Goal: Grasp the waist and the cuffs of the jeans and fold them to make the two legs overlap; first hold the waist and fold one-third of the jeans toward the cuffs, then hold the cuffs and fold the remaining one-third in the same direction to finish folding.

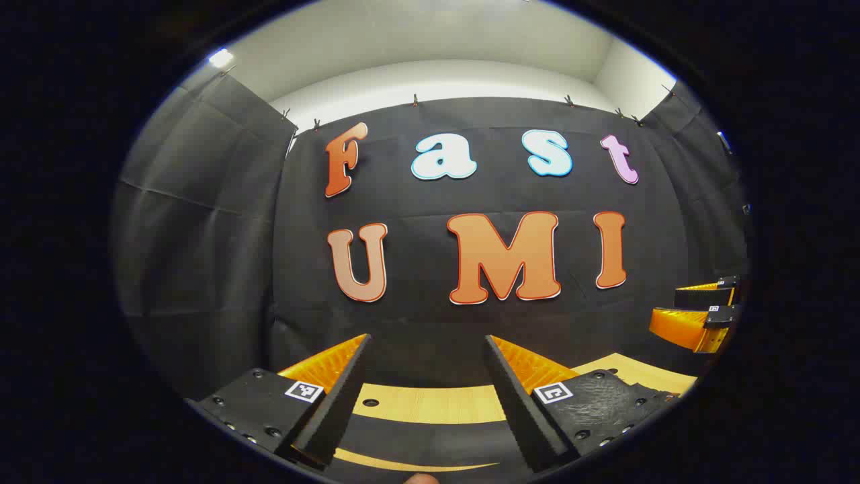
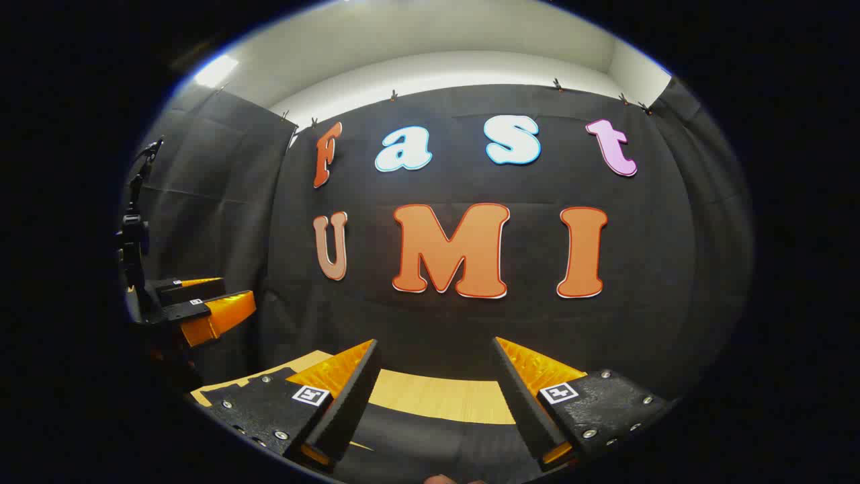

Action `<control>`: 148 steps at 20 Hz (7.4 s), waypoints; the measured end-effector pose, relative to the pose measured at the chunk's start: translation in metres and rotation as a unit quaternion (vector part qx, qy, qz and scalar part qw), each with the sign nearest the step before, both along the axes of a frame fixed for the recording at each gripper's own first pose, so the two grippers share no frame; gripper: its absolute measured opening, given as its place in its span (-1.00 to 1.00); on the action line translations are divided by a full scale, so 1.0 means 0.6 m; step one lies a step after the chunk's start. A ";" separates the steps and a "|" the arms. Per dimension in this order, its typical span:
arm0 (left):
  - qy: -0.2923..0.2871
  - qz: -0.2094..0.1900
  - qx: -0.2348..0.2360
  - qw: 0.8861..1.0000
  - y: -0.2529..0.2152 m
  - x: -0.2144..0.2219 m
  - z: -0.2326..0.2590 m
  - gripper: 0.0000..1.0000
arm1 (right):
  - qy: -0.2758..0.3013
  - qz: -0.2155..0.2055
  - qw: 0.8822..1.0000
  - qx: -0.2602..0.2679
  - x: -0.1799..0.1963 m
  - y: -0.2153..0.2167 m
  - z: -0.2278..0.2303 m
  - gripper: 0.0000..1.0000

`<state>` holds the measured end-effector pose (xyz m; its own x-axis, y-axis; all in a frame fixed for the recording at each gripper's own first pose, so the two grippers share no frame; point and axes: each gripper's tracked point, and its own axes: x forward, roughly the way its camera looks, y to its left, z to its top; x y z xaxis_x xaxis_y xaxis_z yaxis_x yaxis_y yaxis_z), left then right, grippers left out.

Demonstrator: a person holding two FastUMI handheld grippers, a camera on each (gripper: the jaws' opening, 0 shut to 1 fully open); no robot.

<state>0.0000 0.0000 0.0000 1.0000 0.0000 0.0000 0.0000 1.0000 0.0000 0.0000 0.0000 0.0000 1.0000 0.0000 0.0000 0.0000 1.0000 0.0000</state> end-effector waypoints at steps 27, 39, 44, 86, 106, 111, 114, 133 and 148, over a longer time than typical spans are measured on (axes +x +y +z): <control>0.011 -0.003 -0.005 1.000 -0.007 0.088 -0.001 0.98 | 0.027 -0.039 0.998 0.039 0.057 -0.031 -0.035 0.97; 0.081 0.067 0.015 0.994 0.123 0.018 -0.097 0.98 | 0.075 -0.115 0.989 0.054 0.002 -0.110 -0.094 0.96; 0.110 0.068 0.051 0.990 0.158 -0.004 -0.147 0.99 | 0.108 -0.153 0.981 0.054 -0.026 -0.145 -0.133 0.96; 0.637 0.287 -0.278 0.659 0.423 -0.211 -0.744 1.00 | 0.494 -0.404 0.633 0.439 -0.244 -0.417 -0.683 0.90; 0.623 0.370 -0.302 0.620 0.459 -0.209 -0.786 0.48 | 0.517 -0.385 0.616 0.453 -0.239 -0.405 -0.712 0.00; 0.573 0.347 -0.335 0.663 0.457 -0.166 -0.800 -0.92 | 0.442 -0.347 0.603 0.566 -0.222 -0.395 -0.701 -0.58; 0.545 0.321 -0.369 0.680 0.451 -0.148 -0.791 -0.98 | 0.385 -0.337 0.596 0.619 -0.219 -0.404 -0.684 -0.59; 0.377 0.246 -0.403 0.796 0.451 0.048 -0.546 -0.99 | 0.317 -0.264 0.658 0.630 -0.139 -0.408 -0.540 -0.82; 0.437 0.157 -0.349 0.814 0.482 0.294 -0.612 -0.99 | 0.306 -0.354 0.613 0.637 -0.076 -0.418 -0.508 -0.82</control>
